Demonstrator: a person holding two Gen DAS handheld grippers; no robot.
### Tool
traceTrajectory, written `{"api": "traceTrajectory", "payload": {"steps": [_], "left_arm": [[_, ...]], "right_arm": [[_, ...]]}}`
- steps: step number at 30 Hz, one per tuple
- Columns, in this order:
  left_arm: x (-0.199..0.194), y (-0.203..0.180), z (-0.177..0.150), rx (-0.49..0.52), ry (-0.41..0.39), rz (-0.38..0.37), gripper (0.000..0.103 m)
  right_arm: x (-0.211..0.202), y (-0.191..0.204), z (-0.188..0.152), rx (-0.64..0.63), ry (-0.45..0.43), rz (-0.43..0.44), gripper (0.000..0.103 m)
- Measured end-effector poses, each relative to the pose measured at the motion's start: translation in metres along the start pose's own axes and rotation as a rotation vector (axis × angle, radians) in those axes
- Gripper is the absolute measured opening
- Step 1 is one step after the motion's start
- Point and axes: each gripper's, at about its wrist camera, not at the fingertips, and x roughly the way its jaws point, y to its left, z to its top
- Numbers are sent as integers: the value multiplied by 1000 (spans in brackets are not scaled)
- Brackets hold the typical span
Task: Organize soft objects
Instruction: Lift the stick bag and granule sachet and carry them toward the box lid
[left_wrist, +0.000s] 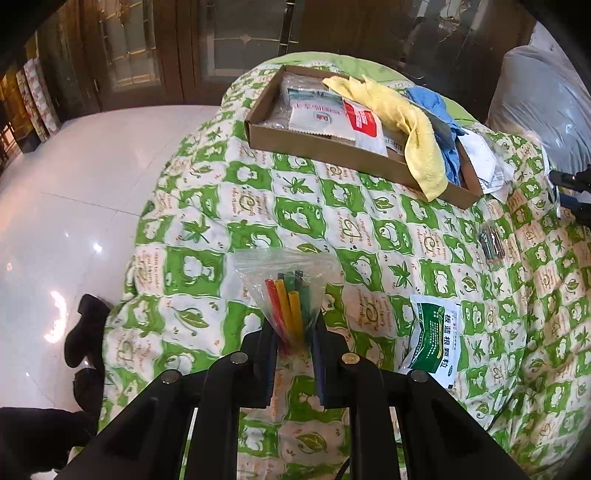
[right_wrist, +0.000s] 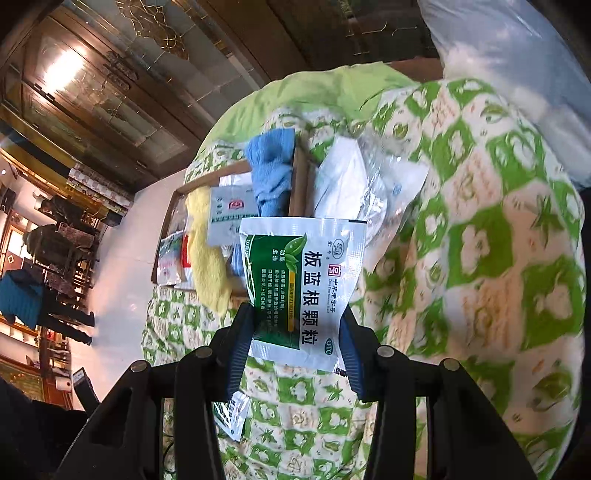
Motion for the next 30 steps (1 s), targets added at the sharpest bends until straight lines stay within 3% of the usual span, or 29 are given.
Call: {"api": "traceTrajectory", "payload": {"steps": [6,13,30], "left_arm": [[17,-15,4,9,31,-32,16],[31,-55,6,90,65,-32,16],[13,-70,59,134,11,-1,16]], "right_arm": [[28,2,-5,19,33,16,44],[81,-2,-33,58,164,36,44],[88,8,-33,34,176,50,44]]}}
